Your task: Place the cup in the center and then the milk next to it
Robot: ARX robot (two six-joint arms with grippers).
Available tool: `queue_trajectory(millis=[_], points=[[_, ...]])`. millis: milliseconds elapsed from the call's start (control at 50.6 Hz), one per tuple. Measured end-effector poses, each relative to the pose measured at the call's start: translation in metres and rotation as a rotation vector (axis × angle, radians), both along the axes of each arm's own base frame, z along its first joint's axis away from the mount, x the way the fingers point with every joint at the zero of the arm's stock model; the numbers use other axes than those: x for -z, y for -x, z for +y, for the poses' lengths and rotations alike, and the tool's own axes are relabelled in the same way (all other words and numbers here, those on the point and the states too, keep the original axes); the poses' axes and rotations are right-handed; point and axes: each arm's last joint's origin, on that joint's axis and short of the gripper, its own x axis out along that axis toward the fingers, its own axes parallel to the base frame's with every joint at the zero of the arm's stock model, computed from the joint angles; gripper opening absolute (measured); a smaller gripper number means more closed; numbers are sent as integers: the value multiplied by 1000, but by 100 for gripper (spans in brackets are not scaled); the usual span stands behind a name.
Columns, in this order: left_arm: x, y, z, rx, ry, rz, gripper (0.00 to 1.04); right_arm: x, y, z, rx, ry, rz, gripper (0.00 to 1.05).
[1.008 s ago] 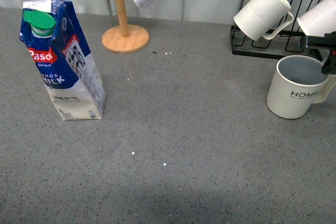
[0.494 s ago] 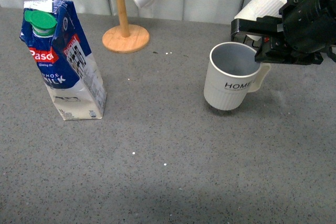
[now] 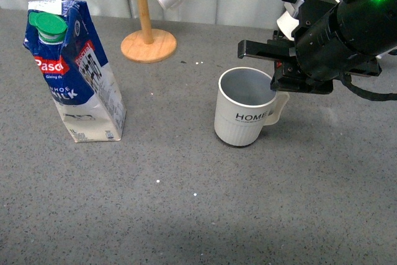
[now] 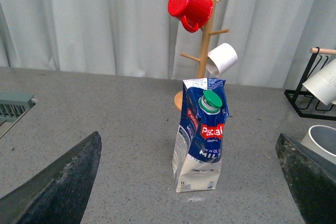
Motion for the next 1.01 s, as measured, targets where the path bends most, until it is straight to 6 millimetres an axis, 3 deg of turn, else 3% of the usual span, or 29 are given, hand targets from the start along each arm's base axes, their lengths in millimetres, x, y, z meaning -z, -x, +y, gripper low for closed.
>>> queue_trajectory(millis=[237,415,494,751,811,890,1008], points=[[0,0,0,0,0,0,98,4,-2,2,-3,3,-16,4],[0,0,0,0,0,0,98,0,-1,2,-11,-27,-62,39],[0,0,0,0,0,0,98,-5,1,0,-7,-32,-88,50],[0,0,0,0,0,0,98,-34,26,-19,30,38,-258,97],[0,0,0,0,0,0,98,-33,27,-21,36,57,-271,94],[0,0,0,2,0,0,98,-19,39,-33,146,189,-643,77],[0,0,0,-2,0,0,98,-21,66,-53,186,172,-869,60]])
